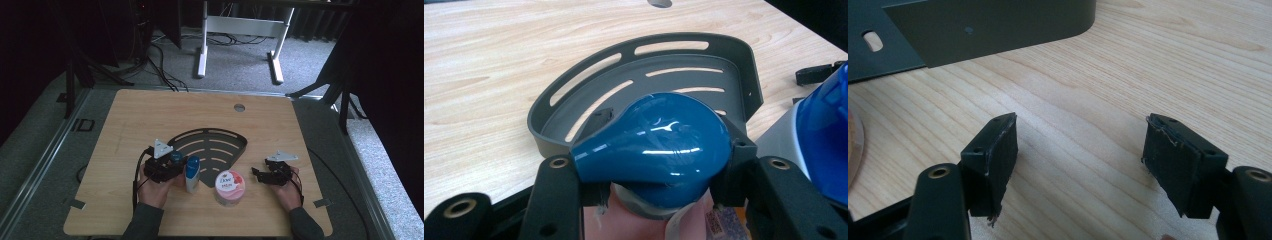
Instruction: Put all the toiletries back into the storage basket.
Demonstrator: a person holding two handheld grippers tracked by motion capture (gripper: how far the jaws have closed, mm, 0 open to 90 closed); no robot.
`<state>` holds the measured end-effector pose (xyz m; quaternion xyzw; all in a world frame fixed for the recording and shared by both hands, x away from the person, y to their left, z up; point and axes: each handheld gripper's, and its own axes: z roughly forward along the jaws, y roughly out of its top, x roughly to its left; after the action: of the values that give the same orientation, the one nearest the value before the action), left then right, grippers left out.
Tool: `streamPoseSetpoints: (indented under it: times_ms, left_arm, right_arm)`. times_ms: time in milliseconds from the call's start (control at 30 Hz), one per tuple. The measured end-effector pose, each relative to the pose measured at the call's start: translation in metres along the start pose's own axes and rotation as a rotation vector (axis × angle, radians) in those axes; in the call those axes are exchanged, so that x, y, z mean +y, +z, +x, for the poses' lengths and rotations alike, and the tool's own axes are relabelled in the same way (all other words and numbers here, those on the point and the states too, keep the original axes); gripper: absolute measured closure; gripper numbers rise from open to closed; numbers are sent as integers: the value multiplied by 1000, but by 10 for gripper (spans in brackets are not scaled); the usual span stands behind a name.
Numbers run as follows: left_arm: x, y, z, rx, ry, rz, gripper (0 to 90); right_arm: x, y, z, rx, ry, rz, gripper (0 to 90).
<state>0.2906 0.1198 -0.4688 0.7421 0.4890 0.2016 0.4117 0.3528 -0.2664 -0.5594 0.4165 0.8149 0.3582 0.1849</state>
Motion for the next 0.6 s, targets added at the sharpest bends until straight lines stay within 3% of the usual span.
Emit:
streamPoseSetpoints:
  times_ms: [600]
  left_arm:
    - [1,-7,9,0,2,-12,526]
  right_arm:
    - [0,0,0,0,-2,0,297]
